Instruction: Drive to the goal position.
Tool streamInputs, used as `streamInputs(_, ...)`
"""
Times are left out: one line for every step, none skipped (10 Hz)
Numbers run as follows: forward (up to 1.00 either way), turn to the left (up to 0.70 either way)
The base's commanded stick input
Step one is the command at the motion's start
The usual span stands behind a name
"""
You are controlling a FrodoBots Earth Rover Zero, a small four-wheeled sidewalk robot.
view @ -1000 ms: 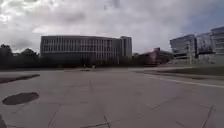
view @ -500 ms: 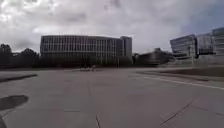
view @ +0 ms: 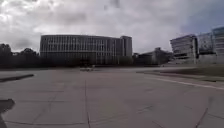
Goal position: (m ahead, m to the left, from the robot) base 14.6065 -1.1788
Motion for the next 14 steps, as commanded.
streamInputs(0.7,0.0)
streamInputs(0.7,0.0)
streamInputs(0.7,0.0)
streamInputs(0.7,0.0)
streamInputs(0.7,0.0)
streamInputs(0.7,0.0)
streamInputs(0.7,0.0)
streamInputs(0.7,0.0)
streamInputs(0.7,0.0)
streamInputs(0.7,0.0)
streamInputs(0.7,0.0)
streamInputs(0.7,0.0)
streamInputs(0.7,0.0)
streamInputs(0.7,0.0)
